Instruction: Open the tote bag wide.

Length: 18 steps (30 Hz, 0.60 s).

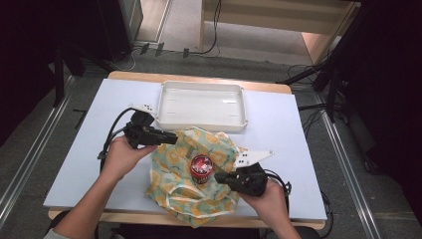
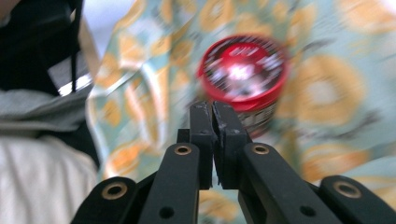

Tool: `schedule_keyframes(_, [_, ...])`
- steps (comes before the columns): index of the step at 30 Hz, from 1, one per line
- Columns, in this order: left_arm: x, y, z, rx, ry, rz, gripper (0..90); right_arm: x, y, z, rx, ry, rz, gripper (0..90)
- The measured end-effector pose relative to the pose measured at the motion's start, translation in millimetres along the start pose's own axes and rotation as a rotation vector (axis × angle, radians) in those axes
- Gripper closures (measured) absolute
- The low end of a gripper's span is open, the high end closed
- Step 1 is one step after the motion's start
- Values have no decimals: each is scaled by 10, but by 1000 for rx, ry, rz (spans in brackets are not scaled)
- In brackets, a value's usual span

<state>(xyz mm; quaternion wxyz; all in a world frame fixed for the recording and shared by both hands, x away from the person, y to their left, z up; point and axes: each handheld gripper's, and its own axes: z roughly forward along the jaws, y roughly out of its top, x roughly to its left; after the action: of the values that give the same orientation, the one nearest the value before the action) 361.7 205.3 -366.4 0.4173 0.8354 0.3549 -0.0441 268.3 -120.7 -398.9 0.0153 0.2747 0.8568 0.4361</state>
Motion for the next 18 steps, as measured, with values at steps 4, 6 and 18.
schedule_keyframes(4, [-95, -78, 160, 22, -15, 3, 855, -150, 82, 17, -14, -32, 19, 900])
schedule_keyframes(6, [-121, -139, 256, 18, -23, -7, 870, -282, 120, 84, -16, -48, 39, 900])
schedule_keyframes(18, [-109, -546, 545, 111, 9, -46, 879, -426, -173, 417, 78, -63, 101, 900])
